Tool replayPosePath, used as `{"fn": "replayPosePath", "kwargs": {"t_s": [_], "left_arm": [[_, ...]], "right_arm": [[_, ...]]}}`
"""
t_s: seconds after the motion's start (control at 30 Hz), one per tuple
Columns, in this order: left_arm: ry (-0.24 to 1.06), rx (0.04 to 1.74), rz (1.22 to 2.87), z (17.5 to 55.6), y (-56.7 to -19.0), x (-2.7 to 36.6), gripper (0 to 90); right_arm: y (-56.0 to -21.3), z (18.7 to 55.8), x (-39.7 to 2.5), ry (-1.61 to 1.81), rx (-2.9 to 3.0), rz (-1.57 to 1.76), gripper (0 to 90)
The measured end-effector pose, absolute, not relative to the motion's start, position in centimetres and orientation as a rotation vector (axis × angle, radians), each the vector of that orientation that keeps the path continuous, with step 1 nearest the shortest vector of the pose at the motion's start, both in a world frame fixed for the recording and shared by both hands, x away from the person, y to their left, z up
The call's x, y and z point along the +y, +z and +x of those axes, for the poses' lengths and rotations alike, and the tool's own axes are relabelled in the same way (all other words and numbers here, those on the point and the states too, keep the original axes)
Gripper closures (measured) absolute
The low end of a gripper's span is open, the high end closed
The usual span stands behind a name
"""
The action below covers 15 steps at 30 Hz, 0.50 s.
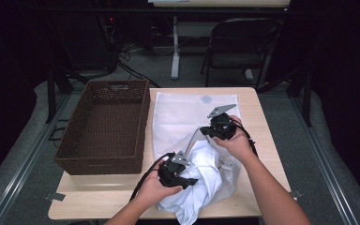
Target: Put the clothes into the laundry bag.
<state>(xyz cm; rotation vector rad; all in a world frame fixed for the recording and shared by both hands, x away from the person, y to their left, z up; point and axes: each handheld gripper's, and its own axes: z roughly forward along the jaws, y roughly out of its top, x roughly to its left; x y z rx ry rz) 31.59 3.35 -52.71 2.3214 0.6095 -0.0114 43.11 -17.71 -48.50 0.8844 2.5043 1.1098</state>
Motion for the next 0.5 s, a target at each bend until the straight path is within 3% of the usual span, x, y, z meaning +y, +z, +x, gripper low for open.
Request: {"fn": "replayPosePath", "kwargs": {"t_s": [0.5], "left_arm": [[-0.036, 0.682, 2.314, 32.0, -53.3, 3.7, 59.0]], "right_arm": [[-47.2, 41.6, -18.5, 1.145, 2.472, 0.834, 89.2]]}}
